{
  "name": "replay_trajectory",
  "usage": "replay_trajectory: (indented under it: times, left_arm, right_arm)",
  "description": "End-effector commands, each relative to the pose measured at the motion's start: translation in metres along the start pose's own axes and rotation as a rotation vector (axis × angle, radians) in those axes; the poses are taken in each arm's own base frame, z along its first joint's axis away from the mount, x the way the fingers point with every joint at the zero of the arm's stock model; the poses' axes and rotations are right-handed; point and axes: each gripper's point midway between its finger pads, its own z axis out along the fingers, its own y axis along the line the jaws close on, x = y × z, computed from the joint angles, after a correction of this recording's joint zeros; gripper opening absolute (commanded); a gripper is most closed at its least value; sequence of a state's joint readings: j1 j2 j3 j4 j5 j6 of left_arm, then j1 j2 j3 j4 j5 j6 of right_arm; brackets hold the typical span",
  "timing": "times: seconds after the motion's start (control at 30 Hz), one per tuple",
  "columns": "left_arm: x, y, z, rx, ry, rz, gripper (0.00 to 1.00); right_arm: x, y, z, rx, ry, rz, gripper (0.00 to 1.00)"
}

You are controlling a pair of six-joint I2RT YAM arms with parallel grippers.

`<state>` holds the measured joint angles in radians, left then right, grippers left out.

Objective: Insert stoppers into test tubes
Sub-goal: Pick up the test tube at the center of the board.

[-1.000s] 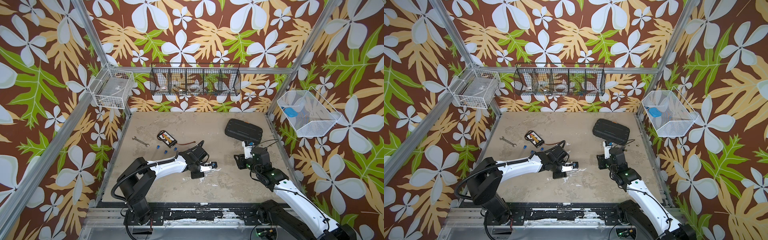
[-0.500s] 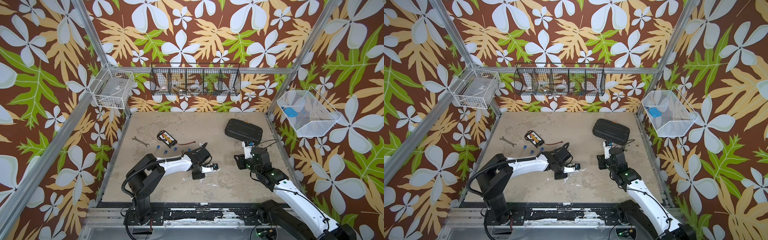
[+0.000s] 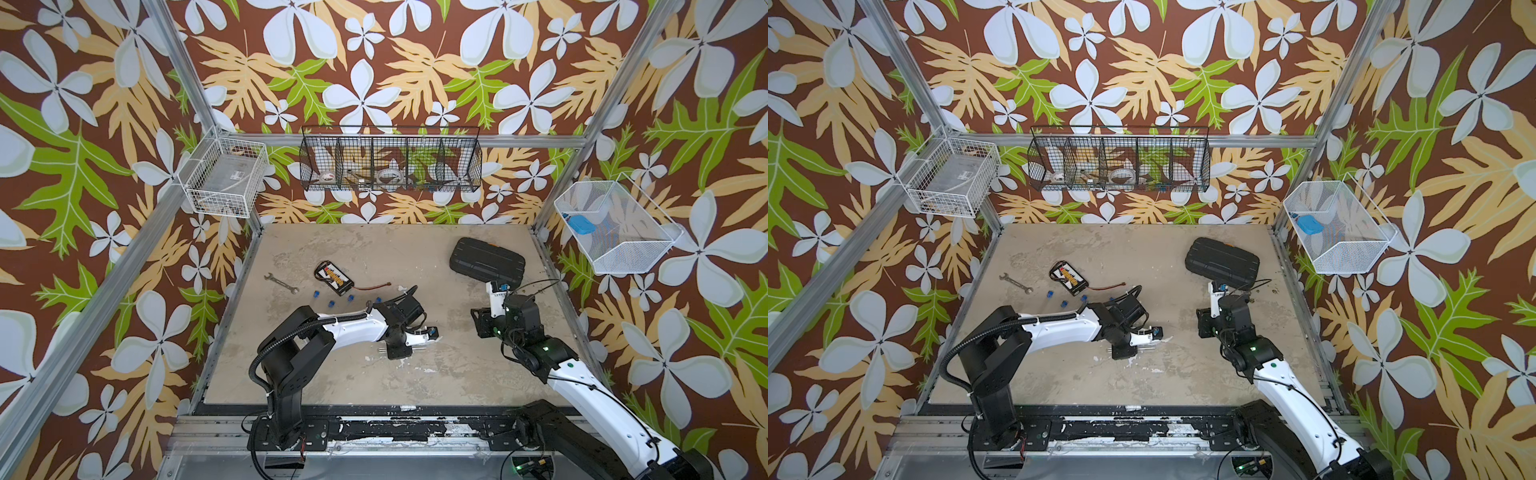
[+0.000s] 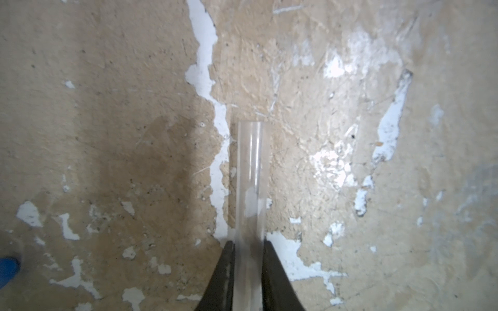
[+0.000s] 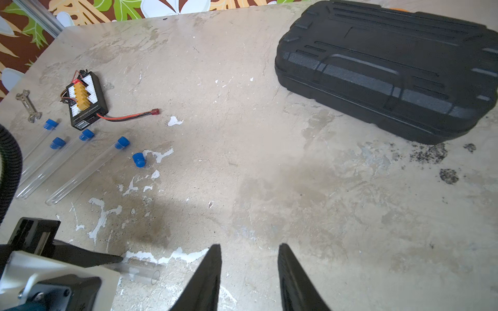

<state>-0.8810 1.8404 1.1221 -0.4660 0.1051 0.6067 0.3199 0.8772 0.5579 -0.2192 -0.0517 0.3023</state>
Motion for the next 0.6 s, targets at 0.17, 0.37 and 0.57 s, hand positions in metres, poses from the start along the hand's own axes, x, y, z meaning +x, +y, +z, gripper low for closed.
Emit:
replay_trajectory:
  times: [0.17, 0.37, 0.57]
  left_arm:
    - [0.008, -0.001, -0.001, -0.011, 0.029, -0.006, 0.10]
    - [-0.004, 0.007, -0.015, -0.052, -0.056, -0.044, 0.05]
    - [-0.018, 0.022, -0.047, -0.128, -0.251, -0.134, 0.01]
  right_arm:
    - [-0.007, -0.006, -0.001, 0.040, -0.016, -0.014, 0.38]
    - [-0.012, -0.014, -0.005, 0.095, -0.033, -0.005, 0.39]
    - [-0.021, -0.018, -0.011, 0.127, -0.033, 0.037, 0.38]
